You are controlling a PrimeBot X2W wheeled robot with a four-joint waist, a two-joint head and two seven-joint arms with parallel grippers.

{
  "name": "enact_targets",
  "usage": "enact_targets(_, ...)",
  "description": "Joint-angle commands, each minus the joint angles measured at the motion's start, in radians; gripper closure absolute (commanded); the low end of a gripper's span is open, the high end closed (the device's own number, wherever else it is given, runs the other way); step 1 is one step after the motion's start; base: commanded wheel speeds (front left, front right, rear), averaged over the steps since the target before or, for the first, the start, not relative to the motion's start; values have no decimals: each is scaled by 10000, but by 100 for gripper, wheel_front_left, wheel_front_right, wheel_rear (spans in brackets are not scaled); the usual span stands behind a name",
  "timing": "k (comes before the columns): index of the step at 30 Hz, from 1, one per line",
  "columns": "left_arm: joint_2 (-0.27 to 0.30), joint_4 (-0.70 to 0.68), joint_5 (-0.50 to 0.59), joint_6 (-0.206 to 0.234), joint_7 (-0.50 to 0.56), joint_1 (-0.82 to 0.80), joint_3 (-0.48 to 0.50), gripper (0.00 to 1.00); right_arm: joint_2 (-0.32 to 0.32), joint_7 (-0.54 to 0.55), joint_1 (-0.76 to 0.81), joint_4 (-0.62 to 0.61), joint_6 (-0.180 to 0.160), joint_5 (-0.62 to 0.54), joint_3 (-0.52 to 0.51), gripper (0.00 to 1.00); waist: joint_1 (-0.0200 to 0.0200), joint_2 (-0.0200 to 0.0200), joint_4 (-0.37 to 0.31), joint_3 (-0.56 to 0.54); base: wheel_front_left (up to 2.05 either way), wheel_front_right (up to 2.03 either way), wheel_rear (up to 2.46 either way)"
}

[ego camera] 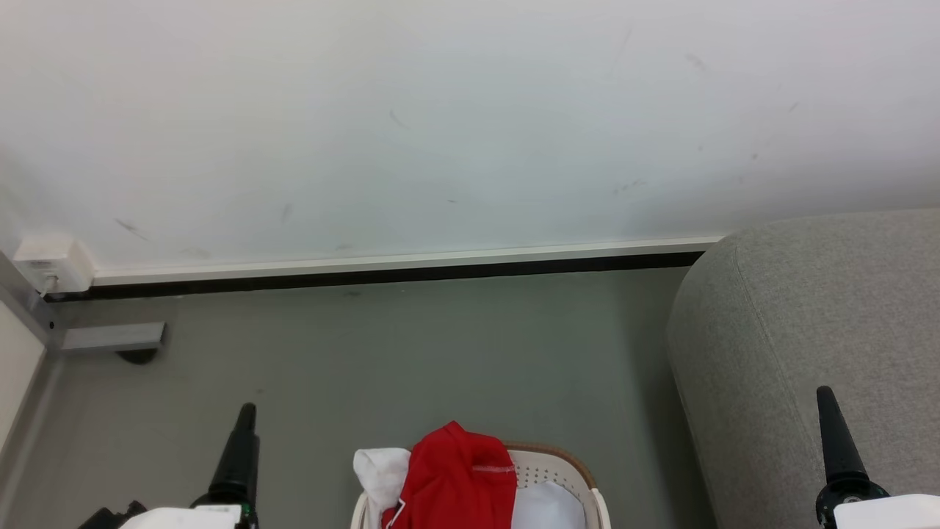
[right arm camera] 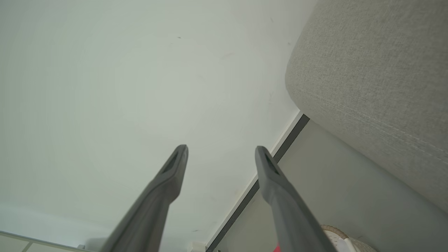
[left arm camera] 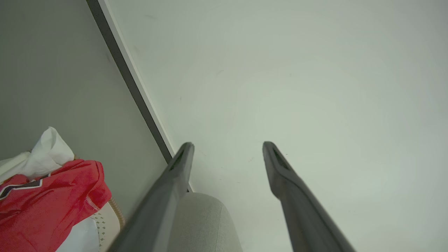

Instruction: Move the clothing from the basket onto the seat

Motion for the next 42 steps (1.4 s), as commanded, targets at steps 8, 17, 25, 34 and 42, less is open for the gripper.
enact_targets(8,67,-330,2056,150,-412,-68,-88,0,-146,-378,23,-410,-5,-2309,282,0,0,0,-27,18,0,0,0)
enact_targets(17,74,-586,4238,391,-757,78,-236,0,-250,-717,37,-356,-7,-4191,511,0,0,0,-47,26,0,0,0)
enact_targets(25,81,-720,5486,410,-1022,194,-235,0,-256,-989,86,-335,-9,-5511,607,0,0,0,-57,22,0,0,0)
enact_targets(34,89,-865,6757,353,-1312,280,-147,0,-248,-1279,135,-361,-10,-6864,604,0,0,0,-78,34,0,0,0)
enact_targets(42,94,-929,7964,314,-1535,351,-184,0,-213,-1505,235,-395,-12,-7893,537,0,0,0,-92,30,0,0,0)
